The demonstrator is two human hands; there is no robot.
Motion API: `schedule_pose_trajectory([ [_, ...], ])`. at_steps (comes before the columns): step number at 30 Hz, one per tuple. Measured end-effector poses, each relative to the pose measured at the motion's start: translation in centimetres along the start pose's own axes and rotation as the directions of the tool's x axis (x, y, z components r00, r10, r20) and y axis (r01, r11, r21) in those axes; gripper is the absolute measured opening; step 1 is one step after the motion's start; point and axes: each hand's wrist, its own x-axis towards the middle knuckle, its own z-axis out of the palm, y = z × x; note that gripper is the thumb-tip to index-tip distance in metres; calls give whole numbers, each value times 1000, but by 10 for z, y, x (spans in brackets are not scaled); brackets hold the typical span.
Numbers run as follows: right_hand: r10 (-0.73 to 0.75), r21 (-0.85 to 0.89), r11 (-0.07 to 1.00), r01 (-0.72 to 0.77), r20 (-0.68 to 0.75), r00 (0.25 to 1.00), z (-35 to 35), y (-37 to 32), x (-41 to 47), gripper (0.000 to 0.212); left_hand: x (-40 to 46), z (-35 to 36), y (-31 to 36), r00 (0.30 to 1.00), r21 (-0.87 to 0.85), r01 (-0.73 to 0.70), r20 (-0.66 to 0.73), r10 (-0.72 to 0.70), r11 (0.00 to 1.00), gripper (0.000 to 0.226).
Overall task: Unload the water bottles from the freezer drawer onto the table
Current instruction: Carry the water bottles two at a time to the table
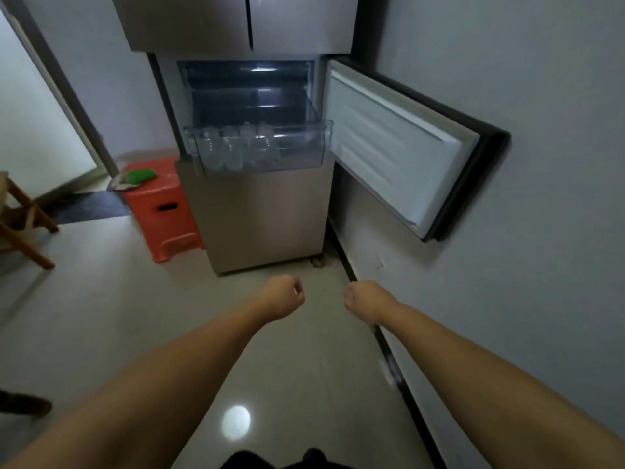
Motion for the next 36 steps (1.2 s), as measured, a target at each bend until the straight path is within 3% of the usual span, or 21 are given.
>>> schedule_pose_trajectory([
  [7, -64, 62, 996, 67, -39, 997, -55, -22, 95, 22, 85, -46, -25, 998, -24, 40, -47, -41, 999, 25],
  [10, -73, 85, 993, 78, -59, 996, -82, -39, 138, 28, 135, -71, -35, 999, -21, 16, -50, -17, 1000, 23],
  [18, -69, 162, 981, 101, -192, 979, -183, -103, 283, 22, 279, -196, -67, 992, 1, -80, -101, 80, 997, 22],
  [23, -103, 223, 952, 211, -416, 904, -250, -146, 339, 27, 345, -269, -68, 963, -13, -186, -202, 179, 983, 23],
  [27, -103, 284, 912, 296, -539, 836, -298, -174, 382, 26, 397, -309, -72, 958, -36, -167, -241, 154, 985, 23],
  [32, -122, 282, 917, 282, -476, 871, -334, -183, 448, 26, 452, -329, -98, 977, -154, -21, -214, -13, 988, 23],
  [36, -137, 194, 964, 180, -217, 967, -337, -181, 513, 24, 496, -320, -123, 974, -268, 142, -135, -183, 953, 22],
])
